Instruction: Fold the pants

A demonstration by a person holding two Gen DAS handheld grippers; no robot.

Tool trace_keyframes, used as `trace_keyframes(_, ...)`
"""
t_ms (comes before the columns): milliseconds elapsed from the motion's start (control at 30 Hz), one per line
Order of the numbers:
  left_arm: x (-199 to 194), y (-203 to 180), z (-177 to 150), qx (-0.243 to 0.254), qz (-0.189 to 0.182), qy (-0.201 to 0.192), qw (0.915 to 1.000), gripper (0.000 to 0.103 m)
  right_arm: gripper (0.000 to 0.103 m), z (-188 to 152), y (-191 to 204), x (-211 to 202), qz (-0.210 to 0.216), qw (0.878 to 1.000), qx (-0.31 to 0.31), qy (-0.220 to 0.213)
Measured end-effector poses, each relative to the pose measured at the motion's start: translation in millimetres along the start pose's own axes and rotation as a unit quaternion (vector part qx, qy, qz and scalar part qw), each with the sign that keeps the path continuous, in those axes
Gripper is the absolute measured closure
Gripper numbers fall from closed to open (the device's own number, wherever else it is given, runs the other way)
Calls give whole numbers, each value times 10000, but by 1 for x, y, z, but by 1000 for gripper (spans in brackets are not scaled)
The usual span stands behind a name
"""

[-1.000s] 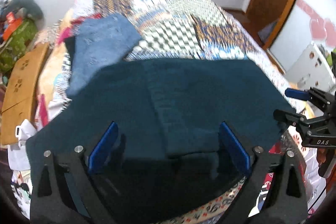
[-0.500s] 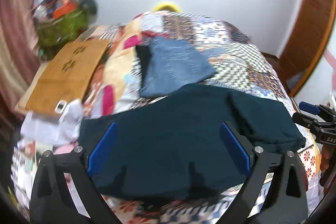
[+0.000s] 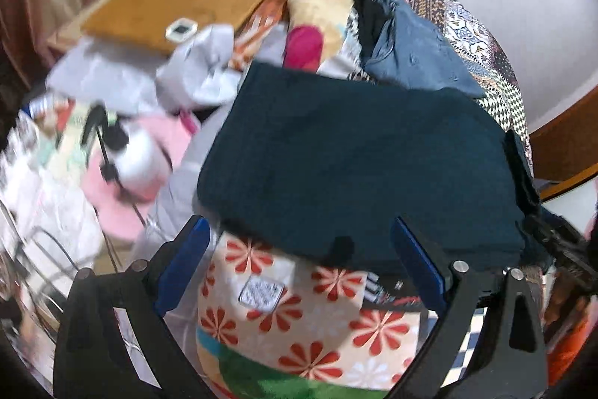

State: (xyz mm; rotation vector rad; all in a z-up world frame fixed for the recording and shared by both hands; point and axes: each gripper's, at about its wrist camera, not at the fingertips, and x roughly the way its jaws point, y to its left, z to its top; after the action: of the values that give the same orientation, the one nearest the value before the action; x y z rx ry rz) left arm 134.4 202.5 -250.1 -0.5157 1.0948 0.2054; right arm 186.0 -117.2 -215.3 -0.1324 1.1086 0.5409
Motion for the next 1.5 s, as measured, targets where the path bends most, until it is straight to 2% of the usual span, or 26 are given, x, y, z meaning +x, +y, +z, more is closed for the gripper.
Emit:
trace_keyframes(133,17,12,-15,-365,-580,481,9965,5,23,-6,19,1,-481,9977,-463,-66)
trace_keyframes(333,50,15,-27,-909,-1463,1010,9799,5,23,-1,13,0,-365,9991,-212,-5)
trace_keyframes(433,57,8,-23,-915,-1671,989,9767,5,23,0,16,2,-437,9987,-274,-3)
trace_keyframes(533,68,6,-15,-1122,-2052,1065,9664,5,21,-1,19,3,-511,9980,-375,0)
trace_keyframes(700,88,15,4,-1624,-2099,1029,9586,5,20,0,17,4,-476,9981,-381,7)
trace_keyframes(767,90,19,10,-1773,-1922,917,9609,18,20,0,16,4,-468,9982,-383,-3)
trace_keyframes(833,90,20,13,-1848,-1564,784,9671,44,20,0,16,4,-472,9981,-388,-11)
trace_keyframes(933,82,22,14,-1894,-1179,379,9741,68,20,0,16,2,-462,9984,-340,-21)
trace_keyframes(1000,70,17,14,-1775,-942,82,9796,73,23,0,14,-4,-393,9989,-256,-64)
trace_keyframes(1100,48,0,21,-1266,-414,-399,9903,76,23,-1,11,-22,-265,9991,-216,-231)
trace_keyframes(1200,26,-15,29,-796,-9,-829,9934,78,23,-3,2,-40,-311,9985,-132,-434)
trace_keyframes(1300,-10,-38,45,-293,341,-1332,9901,80,23,-10,-18,-61,-300,9974,137,-641)
trace_keyframes(1367,-30,-51,54,-76,423,-1591,9863,80,23,-16,-32,-69,-384,9963,311,-702)
trace_keyframes(1500,-81,-100,68,415,272,-2214,9739,81,23,-37,-70,-83,-589,9924,795,-737)
